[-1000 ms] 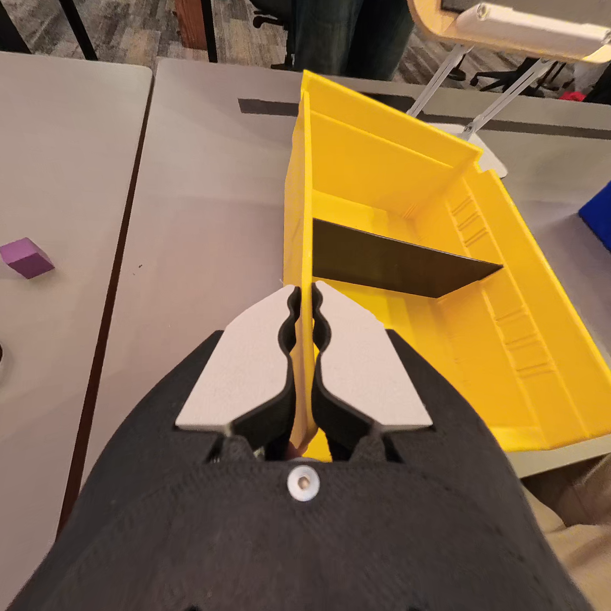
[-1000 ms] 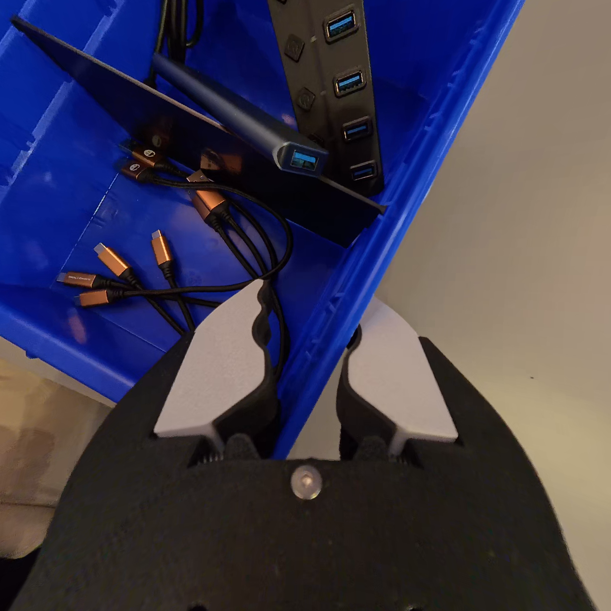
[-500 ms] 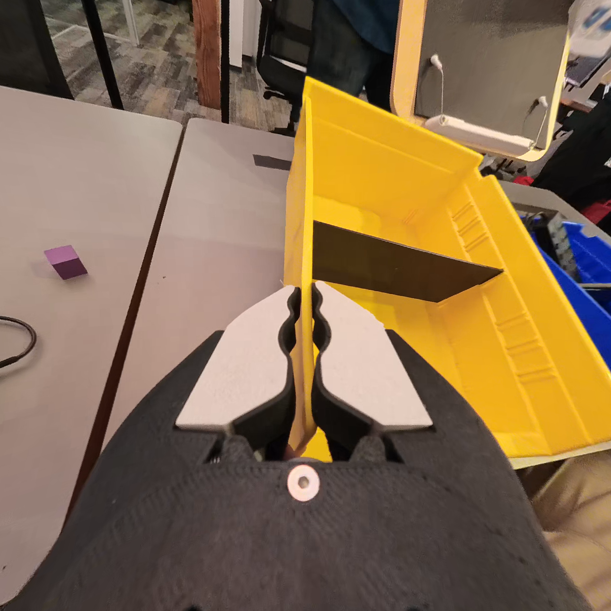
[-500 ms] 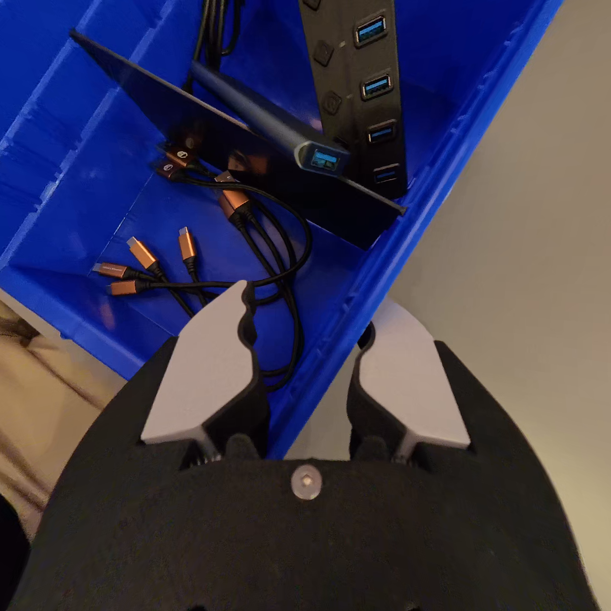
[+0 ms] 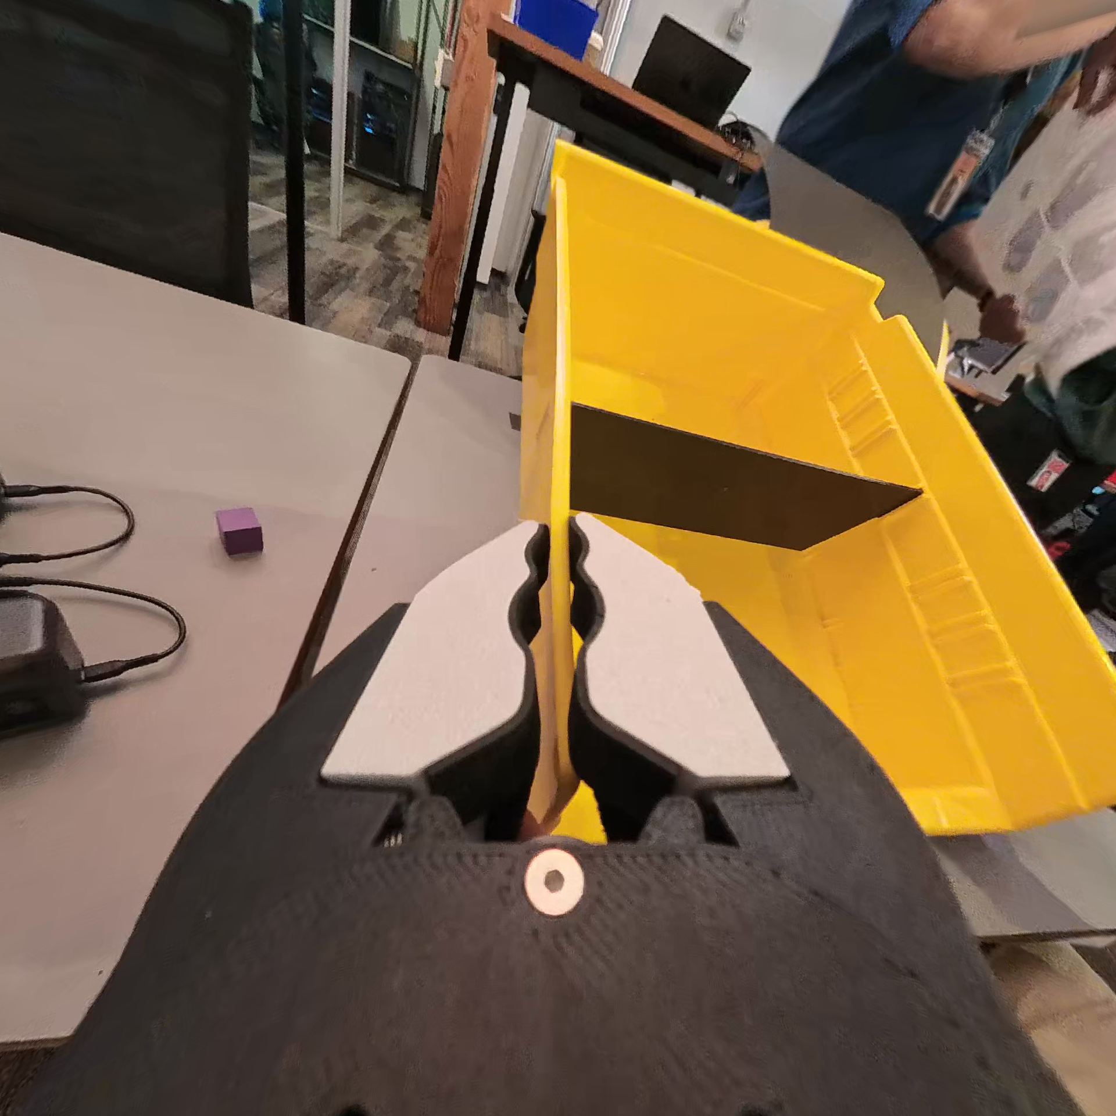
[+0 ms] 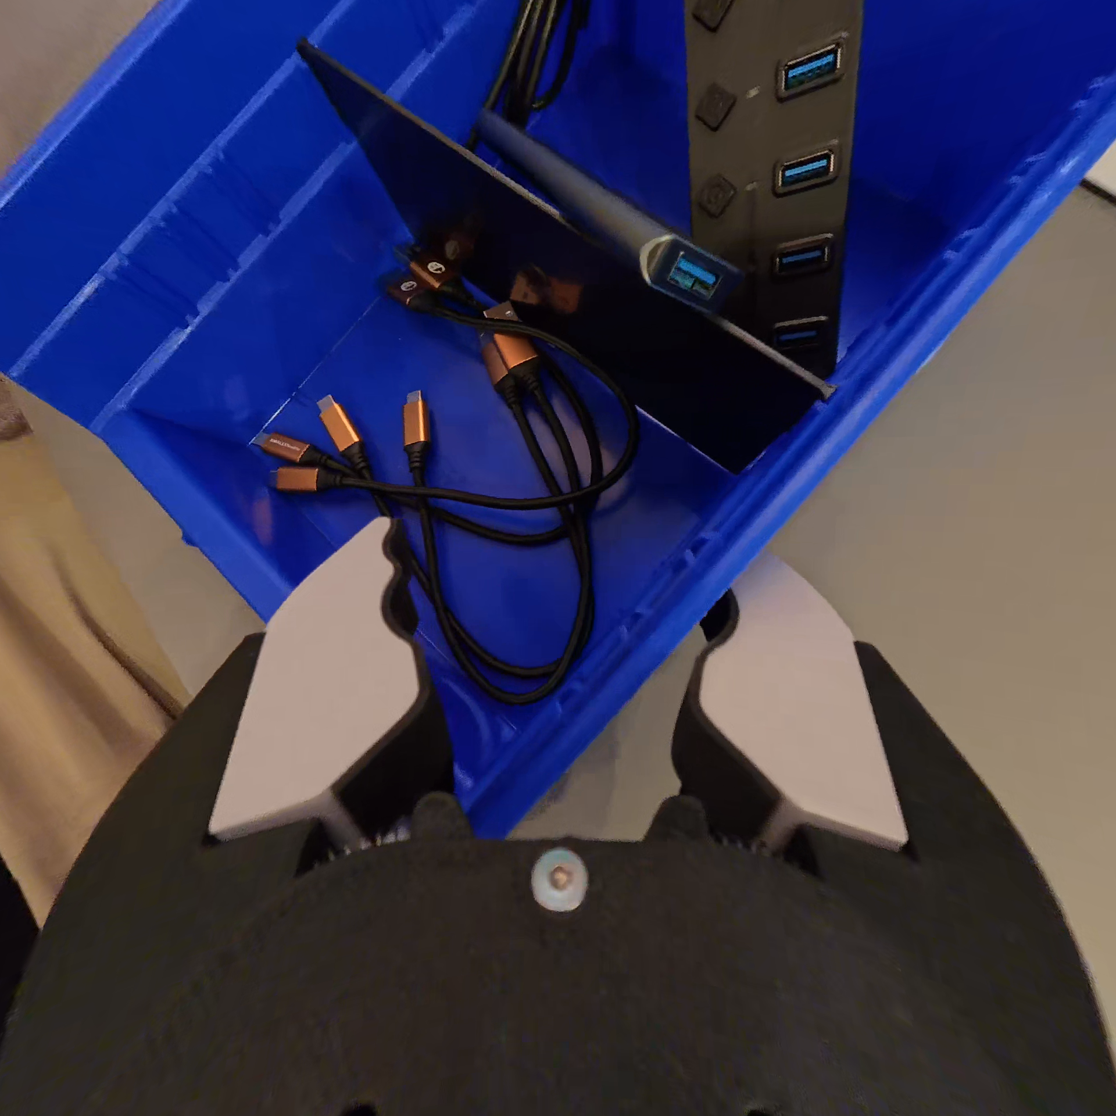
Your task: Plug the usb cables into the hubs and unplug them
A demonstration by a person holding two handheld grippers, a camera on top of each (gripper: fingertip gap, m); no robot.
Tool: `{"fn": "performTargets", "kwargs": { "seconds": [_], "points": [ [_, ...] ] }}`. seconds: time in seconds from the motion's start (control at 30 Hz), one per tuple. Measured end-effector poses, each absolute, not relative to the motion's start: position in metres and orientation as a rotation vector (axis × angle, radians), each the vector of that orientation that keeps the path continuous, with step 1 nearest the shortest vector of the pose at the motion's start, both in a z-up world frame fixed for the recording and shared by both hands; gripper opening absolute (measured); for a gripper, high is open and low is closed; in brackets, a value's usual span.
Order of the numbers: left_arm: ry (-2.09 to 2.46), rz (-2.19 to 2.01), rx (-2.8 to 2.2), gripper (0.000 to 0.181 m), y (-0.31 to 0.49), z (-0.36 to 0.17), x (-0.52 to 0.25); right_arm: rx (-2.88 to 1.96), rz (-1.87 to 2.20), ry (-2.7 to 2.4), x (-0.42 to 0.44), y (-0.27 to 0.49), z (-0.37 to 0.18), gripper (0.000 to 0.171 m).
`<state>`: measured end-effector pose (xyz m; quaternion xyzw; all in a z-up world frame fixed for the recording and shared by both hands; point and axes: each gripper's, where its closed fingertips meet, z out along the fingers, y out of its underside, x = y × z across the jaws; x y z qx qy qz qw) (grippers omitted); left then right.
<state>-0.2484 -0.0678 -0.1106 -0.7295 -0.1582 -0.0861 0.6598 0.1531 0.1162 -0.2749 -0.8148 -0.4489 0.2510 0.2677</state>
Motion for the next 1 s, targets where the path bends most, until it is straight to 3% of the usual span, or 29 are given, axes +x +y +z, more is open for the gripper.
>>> {"fn": "performTargets", "kwargs": {
  "seconds": [0.3,0.57,0.77,1.0],
  "points": [
    [-0.363,-0.195,-1.591,0.005,-0.075,-0.093,-0.246,-2.120,0.754,-1.294,0.066,0.096,-0.275,0.108],
    [-0.338,-0.212,-1.548,0.005,-0.071,-0.074,-0.229,-2.069,1.218,-1.191,0.016,0.066,-0.255,0.130],
    [-0.282,-0.286,-1.548,0.005,-0.041,-0.063,-0.187,-1.993,1.280,-1.013,0.079,0.093,-0.199,0.118],
    [-0.075,-0.390,-1.597,0.005,0.040,-0.053,-0.073,-1.762,1.262,-0.776,0.211,0.095,-0.114,0.106]
  ]
}}
